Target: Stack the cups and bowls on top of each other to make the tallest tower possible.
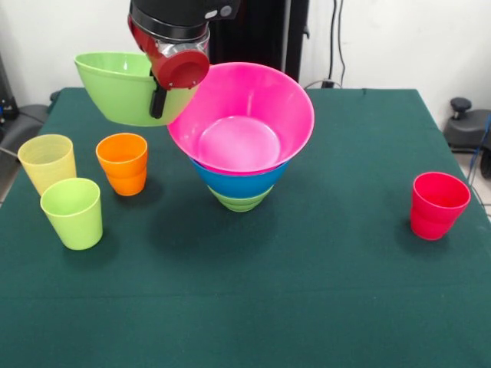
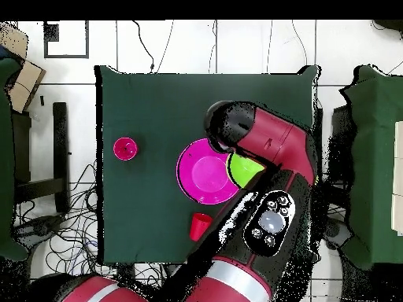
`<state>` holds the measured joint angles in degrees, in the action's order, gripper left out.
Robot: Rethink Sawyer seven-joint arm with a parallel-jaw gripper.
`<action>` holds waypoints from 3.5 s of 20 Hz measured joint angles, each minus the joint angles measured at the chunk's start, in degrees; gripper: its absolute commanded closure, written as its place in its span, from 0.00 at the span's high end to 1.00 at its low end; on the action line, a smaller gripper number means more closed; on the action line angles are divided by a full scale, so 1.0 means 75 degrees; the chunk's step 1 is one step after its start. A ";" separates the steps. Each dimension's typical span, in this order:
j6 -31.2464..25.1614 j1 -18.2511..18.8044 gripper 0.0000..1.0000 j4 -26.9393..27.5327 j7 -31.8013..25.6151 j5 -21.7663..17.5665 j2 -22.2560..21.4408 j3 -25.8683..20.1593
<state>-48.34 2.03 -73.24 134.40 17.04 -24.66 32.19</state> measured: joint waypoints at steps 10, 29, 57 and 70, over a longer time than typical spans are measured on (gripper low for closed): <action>0.0000 -0.0121 0.00 0.0008 0.0039 0.0227 0.0133 0.0166; -0.0586 -0.0476 0.00 0.0422 0.0894 0.0377 0.0476 0.0555; -0.0586 -0.0850 0.00 0.0429 0.1282 0.0563 0.0516 0.0847; -0.0586 -0.1161 0.00 0.0413 0.2105 0.0860 0.0544 0.1100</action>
<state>-52.74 -6.67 -70.14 150.19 23.49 -20.58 40.44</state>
